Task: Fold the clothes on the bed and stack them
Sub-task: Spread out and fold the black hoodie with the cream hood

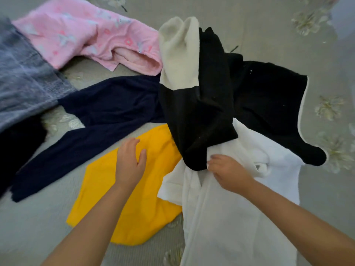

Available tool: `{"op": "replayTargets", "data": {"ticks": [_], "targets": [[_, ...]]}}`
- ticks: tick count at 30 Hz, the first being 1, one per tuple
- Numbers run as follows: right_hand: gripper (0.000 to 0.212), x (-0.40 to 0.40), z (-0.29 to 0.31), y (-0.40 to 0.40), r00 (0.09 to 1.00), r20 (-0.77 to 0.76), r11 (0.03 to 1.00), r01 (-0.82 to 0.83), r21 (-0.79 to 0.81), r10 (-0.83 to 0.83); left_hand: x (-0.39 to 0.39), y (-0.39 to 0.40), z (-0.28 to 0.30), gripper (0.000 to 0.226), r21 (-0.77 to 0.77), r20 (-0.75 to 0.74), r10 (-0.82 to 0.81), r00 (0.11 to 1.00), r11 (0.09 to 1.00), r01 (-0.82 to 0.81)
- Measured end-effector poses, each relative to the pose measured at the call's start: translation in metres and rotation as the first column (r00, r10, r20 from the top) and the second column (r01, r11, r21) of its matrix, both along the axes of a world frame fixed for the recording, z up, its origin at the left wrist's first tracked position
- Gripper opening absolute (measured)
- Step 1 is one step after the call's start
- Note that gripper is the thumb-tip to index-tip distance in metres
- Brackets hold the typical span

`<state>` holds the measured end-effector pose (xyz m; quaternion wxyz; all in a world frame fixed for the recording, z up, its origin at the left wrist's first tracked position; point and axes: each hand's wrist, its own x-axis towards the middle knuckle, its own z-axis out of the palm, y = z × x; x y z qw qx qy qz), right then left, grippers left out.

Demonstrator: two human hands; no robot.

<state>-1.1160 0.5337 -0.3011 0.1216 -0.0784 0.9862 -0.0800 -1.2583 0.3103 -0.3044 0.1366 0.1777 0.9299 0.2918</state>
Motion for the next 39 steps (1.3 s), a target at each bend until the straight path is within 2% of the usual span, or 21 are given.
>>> {"op": "replayTargets", "data": {"ticks": [1,2,3,5,6,7,9,12,14,16,19,21,23,25,27,29,31,33,35,37,39], "targets": [[0.023,0.003,0.004,0.010,0.977,-0.167,0.991,0.125,-0.037,-0.130,0.003,0.006,-0.001,0.035,-0.011,0.004,-0.034,0.999,0.999,0.034],[0.024,0.003,0.008,0.020,0.930,-0.252,0.963,0.263,-0.055,-0.268,0.006,0.012,-0.003,0.036,-0.022,0.005,-0.064,0.998,0.998,0.064],[0.034,0.001,0.011,0.029,0.896,-0.228,0.921,0.390,-0.004,-0.380,0.009,0.020,-0.005,0.038,-0.031,0.002,-0.092,0.996,0.995,0.092],[0.071,-0.008,0.009,0.045,0.792,0.001,0.781,0.601,0.167,-0.610,0.012,0.039,-0.008,0.040,-0.025,-0.017,-0.145,0.989,0.989,0.145],[0.080,-0.009,0.005,0.051,0.713,0.112,0.718,0.661,0.218,-0.692,0.014,0.049,-0.009,0.042,-0.009,-0.029,-0.172,0.985,0.985,0.172],[0.080,-0.009,0.001,0.054,0.646,0.217,0.681,0.708,0.190,-0.732,0.016,0.061,-0.008,0.043,0.008,-0.036,-0.196,0.980,0.981,0.196],[0.068,-0.003,-0.006,0.051,0.615,0.300,0.660,0.748,0.071,-0.729,0.020,0.084,-0.006,0.046,0.028,-0.060,-0.253,0.965,0.966,0.255],[0.056,0.024,-0.012,0.034,0.690,0.371,0.756,0.652,0.054,-0.622,0.021,0.120,0.002,0.051,0.025,-0.108,-0.386,0.916,0.920,0.390],[0.047,0.045,-0.011,0.020,0.707,0.472,0.818,0.573,0.052,-0.526,0.020,0.143,0.003,0.056,-0.092,-0.148,-0.507,0.849,0.862,0.498],[0.040,0.062,-0.011,0.011,0.690,0.513,0.816,0.577,0.036,-0.511,0.018,0.166,-0.003,0.061,-0.270,-0.163,-0.614,0.773,0.781,0.563],[0.027,0.061,-0.009,0.012,0.704,0.451,0.808,0.584,0.072,-0.549,0.011,0.188,-0.015,0.065,-0.492,-0.108,-0.694,0.711,0.659,0.569],[0.023,0.047,-0.002,0.020,0.687,0.331,0.745,0.662,0.082,-0.647,0.005,0.191,-0.022,0.068,-0.576,-0.061,-0.689,0.722,0.616,0.538],[0.028,0.028,0.006,0.034,0.671,0.165,0.682,0.731,0.016,-0.723,-0.002,0.184,-0.027,0.064,-0.647,-0.033,-0.673,0.739,0.578,0.497],[0.027,0.007,0.011,0.051,0.661,0.035,0.657,0.750,-0.080,-0.750,-0.010,0.172,-0.033,0.050,-0.650,0.007,-0.655,0.756,0.571,0.501],[0.025,-0.017,0.011,0.066,0.650,0.008,0.644,0.754,-0.128,-0.760,-0.016,0.154,-0.037,0.032,-0.614,0.038,-0.617,0.786,0.606,0.506],[0.035,-0.043,0.007,0.074,0.617,0.066,0.604,0.784,-0.147,-0.784,-0.021,0.132,-0.040,0.020,-0.572,0.012,-0.530,0.848,0.692,0.440],[0.043,-0.067,0.001,0.078,0.591,0.099,0.574,0.804,-0.154,-0.801,-0.029,0.098,-0.041,0.010,-0.442,-0.042,-0.286,0.957,0.865,0.238],[0.051,-0.091,-0.003,0.076,0.624,0.079,0.614,0.780,-0.124,-0.777,-0.037,0.056,-0.044,0.009,-0.280,-0.048,0.045,0.998,0.958,-0.056],[0.068,-0.117,-0.005,0.065,0.670,0.101,0.661,0.742,-0.106,-0.736,-0.038,0.020,-0.046,0.012,-0.203,-0.009,0.238,0.971,0.951,-0.235],[0.086,-0.148,-0.007,0.045,0.715,0.137,0.698,0.700,-0.154,-0.686,-0.033,0.002,-0.049,0.013,-0.146,0.052,0.360,0.931,0.925,-0.350],[0.091,-0.179,-0.010,0.022,0.756,0.127,0.738,0.654,-0.166,-0.642,-0.027,-0.008,-0.051,0.015,-0.102,0.095,0.462,0.882,0.886,-0.453]]}}
